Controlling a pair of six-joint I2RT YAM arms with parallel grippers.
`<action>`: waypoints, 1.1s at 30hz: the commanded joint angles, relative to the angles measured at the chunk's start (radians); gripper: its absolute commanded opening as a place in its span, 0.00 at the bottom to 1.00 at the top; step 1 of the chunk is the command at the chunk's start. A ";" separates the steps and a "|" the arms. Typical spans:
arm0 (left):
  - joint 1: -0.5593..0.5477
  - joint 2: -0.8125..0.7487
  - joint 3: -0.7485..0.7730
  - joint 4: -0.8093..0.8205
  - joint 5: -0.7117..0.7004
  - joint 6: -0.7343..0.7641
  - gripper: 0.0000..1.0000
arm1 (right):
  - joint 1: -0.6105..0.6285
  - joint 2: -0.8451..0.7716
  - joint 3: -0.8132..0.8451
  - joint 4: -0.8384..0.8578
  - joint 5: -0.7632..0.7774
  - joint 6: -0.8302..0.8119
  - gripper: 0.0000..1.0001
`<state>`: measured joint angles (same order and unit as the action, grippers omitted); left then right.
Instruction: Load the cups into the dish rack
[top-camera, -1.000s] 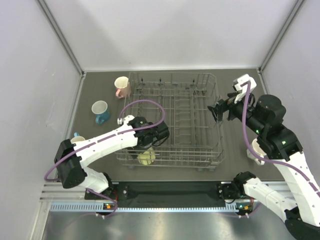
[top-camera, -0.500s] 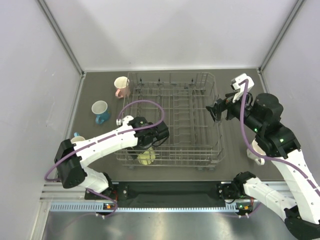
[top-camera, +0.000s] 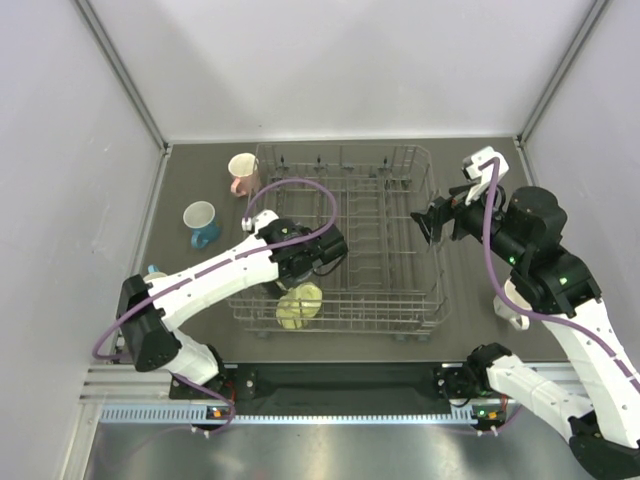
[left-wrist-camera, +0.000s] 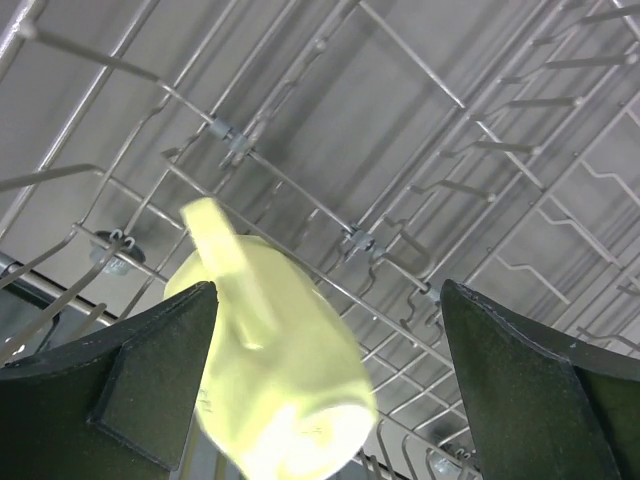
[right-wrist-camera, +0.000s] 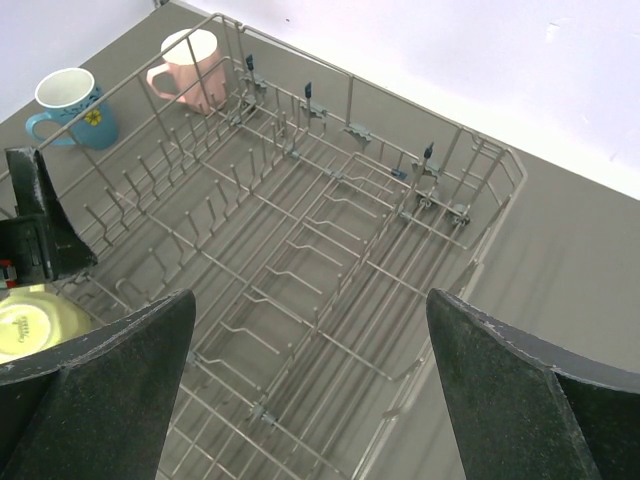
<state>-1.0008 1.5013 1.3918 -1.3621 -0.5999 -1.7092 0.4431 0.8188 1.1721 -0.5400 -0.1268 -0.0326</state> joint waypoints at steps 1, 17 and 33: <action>0.005 0.026 0.042 -0.055 -0.025 0.031 0.98 | 0.003 -0.015 0.009 0.040 -0.007 0.005 0.98; 0.005 0.115 0.280 -0.144 -0.135 0.244 0.62 | 0.003 -0.033 -0.002 0.038 0.009 -0.001 0.98; 0.191 -0.110 0.151 0.276 0.328 0.807 0.45 | 0.002 -0.072 -0.015 -0.015 0.174 0.140 0.98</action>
<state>-0.8509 1.4681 1.5455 -1.2354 -0.4294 -1.0126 0.4431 0.7593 1.1530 -0.5442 -0.0483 0.0235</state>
